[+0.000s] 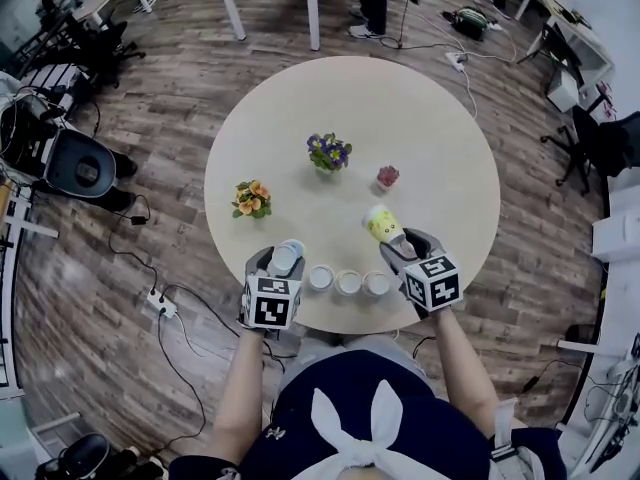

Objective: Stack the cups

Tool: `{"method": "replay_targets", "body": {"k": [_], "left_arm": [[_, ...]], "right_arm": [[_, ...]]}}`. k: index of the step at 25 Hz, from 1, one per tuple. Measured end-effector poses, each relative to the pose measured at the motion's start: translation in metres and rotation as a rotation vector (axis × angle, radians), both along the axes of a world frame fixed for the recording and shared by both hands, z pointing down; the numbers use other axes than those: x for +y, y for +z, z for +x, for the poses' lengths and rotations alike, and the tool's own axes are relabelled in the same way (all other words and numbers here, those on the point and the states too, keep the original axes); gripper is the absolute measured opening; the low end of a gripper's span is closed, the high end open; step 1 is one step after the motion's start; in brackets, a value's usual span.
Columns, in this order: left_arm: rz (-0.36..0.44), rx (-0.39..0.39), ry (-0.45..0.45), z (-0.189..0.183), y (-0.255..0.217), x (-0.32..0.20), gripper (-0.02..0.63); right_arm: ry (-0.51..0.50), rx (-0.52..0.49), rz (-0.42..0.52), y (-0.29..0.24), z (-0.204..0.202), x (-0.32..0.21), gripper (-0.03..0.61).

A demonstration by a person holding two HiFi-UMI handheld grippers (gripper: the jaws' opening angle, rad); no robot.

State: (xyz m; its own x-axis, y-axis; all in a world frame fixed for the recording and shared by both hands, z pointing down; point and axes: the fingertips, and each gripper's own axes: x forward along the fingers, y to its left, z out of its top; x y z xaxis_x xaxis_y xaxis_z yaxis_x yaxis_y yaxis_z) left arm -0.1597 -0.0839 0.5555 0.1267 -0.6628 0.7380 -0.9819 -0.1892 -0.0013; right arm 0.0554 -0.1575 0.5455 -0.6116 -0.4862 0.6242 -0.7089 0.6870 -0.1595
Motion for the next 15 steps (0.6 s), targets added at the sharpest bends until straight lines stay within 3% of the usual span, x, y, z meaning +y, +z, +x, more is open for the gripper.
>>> {"method": "replay_targets", "body": {"k": [5, 15], "left_arm": [[-0.015, -0.015, 0.076, 0.018, -0.002, 0.012, 0.275], [0.005, -0.001, 0.139, 0.042, -0.011, 0.023, 0.275]], "right_arm": [[0.048, 0.000, -0.009, 0.002, 0.023, 0.012, 0.244], [0.092, 0.016, -0.013, 0.007, 0.050, 0.035, 0.241]]}}
